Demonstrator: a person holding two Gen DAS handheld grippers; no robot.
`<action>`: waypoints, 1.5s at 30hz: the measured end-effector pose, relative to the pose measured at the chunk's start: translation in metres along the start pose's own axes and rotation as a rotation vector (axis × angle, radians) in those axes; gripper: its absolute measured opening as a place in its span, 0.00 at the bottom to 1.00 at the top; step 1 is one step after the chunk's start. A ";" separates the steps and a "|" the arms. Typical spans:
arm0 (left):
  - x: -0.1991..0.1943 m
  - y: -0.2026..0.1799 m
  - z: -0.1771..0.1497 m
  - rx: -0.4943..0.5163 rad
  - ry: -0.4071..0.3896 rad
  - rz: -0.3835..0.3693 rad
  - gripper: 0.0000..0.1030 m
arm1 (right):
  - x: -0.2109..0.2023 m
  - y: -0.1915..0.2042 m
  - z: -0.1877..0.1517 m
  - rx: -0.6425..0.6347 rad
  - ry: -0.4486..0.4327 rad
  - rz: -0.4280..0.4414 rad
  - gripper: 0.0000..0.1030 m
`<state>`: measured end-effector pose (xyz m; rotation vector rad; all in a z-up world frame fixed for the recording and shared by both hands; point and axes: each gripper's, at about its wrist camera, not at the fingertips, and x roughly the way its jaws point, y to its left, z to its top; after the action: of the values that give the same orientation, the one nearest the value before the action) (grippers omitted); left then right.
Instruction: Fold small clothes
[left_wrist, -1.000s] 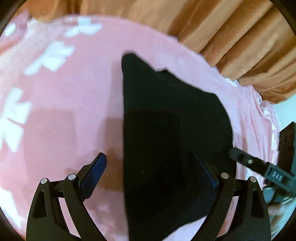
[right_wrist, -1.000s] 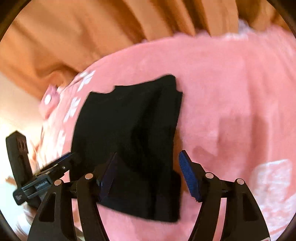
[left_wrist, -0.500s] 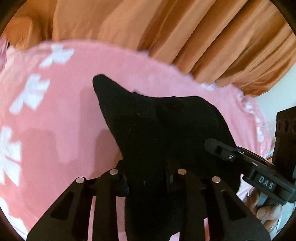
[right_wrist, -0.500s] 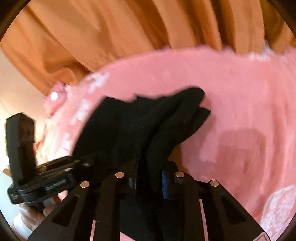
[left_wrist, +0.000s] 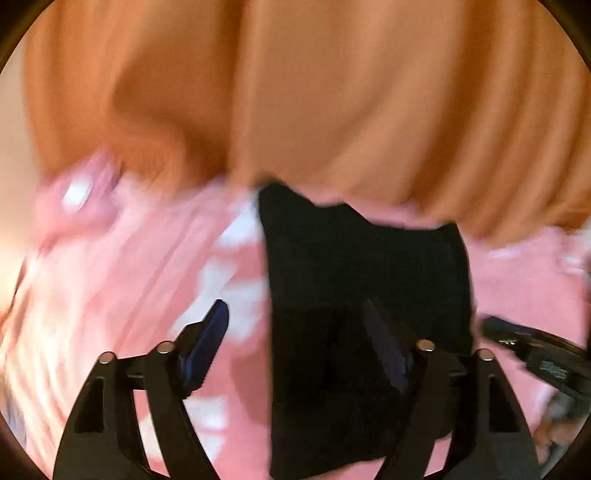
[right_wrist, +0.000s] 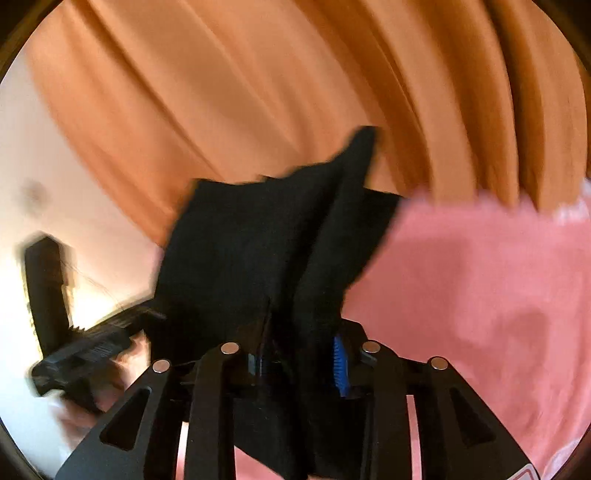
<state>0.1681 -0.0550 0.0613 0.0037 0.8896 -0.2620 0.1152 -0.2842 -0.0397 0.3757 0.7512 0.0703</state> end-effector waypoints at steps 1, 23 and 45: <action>0.011 0.009 -0.003 -0.046 0.052 -0.015 0.55 | 0.010 -0.004 -0.004 0.014 0.019 -0.046 0.19; 0.011 0.005 -0.103 0.108 0.140 0.003 0.63 | 0.054 0.031 -0.091 -0.214 0.182 -0.150 0.13; -0.040 -0.012 -0.162 0.045 0.049 0.130 0.85 | -0.028 0.015 -0.154 -0.067 -0.031 -0.293 0.74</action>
<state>0.0172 -0.0397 -0.0085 0.1098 0.9285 -0.1606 -0.0084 -0.2281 -0.1187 0.1996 0.7644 -0.1851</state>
